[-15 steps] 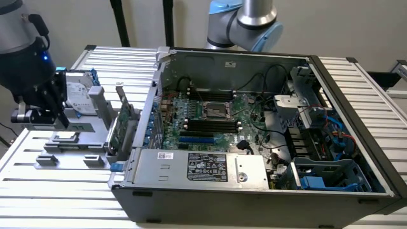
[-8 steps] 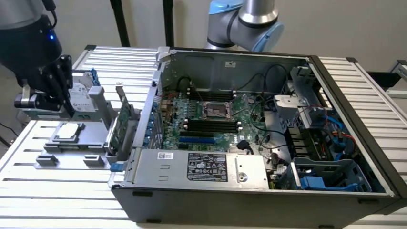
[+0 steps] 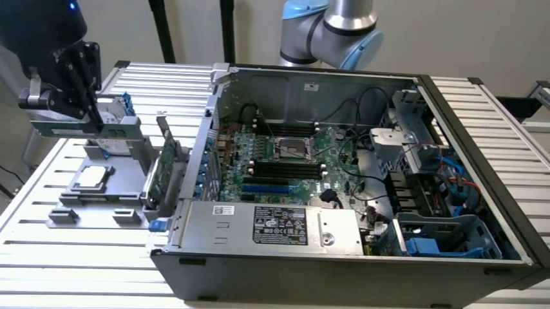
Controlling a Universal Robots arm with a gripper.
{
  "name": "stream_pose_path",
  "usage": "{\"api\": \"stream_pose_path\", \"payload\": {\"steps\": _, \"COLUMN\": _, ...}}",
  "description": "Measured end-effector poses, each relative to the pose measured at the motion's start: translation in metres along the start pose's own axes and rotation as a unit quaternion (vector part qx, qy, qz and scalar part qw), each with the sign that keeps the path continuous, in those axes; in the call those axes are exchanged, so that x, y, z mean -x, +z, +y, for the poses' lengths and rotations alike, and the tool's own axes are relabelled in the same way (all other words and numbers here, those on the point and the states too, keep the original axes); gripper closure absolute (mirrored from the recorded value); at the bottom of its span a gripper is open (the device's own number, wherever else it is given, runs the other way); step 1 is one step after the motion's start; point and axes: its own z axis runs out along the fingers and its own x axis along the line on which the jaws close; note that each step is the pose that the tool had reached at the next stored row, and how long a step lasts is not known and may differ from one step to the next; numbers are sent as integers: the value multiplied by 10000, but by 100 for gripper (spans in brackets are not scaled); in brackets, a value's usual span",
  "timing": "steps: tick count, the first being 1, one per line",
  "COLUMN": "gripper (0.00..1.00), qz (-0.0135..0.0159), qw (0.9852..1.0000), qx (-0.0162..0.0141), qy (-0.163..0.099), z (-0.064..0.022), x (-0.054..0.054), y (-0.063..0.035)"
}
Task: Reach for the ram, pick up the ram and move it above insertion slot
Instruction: 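Pick up the ram and move it above insertion slot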
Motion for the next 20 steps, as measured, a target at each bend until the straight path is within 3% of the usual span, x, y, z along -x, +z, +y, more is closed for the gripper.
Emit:
{"api": "stream_pose_path", "payload": {"steps": 4, "gripper": 87, "qz": 0, "qw": 10000, "qx": 0, "qy": -1, "z": -53, "x": 55, "y": -92}}
{"api": "stream_pose_path", "payload": {"steps": 8, "gripper": 87, "qz": -8, "qw": 10000, "qx": 0, "qy": 0, "z": -176, "x": 75, "y": -125}}
{"api": "stream_pose_path", "payload": {"steps": 17, "gripper": 87, "qz": -107, "qw": 9999, "qx": -4, "qy": -4, "z": -572, "x": 76, "y": -147}}
{"api": "stream_pose_path", "payload": {"steps": 20, "gripper": 87, "qz": -156, "qw": 9999, "qx": -7, "qy": -6, "z": -701, "x": 76, "y": -152}}
